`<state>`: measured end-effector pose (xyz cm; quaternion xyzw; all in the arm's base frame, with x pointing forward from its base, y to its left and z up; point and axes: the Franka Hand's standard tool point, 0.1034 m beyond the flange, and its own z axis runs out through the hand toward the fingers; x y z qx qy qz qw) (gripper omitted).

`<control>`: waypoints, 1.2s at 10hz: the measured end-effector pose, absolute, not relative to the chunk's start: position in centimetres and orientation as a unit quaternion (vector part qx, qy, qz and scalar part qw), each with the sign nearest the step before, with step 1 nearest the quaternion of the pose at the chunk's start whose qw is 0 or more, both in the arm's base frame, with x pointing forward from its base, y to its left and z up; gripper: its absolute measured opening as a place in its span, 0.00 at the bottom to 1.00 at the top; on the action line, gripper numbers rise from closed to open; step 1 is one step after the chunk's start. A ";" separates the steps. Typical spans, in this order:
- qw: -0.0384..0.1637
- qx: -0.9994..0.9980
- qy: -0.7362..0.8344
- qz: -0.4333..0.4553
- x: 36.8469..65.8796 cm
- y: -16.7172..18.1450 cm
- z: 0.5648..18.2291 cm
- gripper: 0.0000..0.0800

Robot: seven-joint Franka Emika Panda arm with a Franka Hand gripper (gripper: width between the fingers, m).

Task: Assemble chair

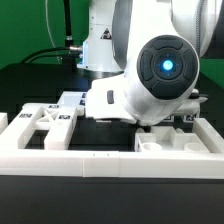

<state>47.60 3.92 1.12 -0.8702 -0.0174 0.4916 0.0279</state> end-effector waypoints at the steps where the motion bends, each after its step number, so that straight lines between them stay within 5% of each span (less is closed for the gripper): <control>1: 0.028 -0.871 -0.017 0.489 47.9 3.8 1.7 0.36; 4: 0.035 -0.864 -0.015 0.503 49.8 3.2 6.5 0.36; 9: 0.035 -0.911 -0.018 0.410 52.3 3.3 5.4 0.36; 12: 0.036 -0.941 -0.017 0.337 54.2 3.2 9.6 0.36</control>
Offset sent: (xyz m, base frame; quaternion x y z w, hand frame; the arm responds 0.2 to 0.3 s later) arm 0.0407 -0.0094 0.0713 0.0095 -0.0464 -0.0163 0.9987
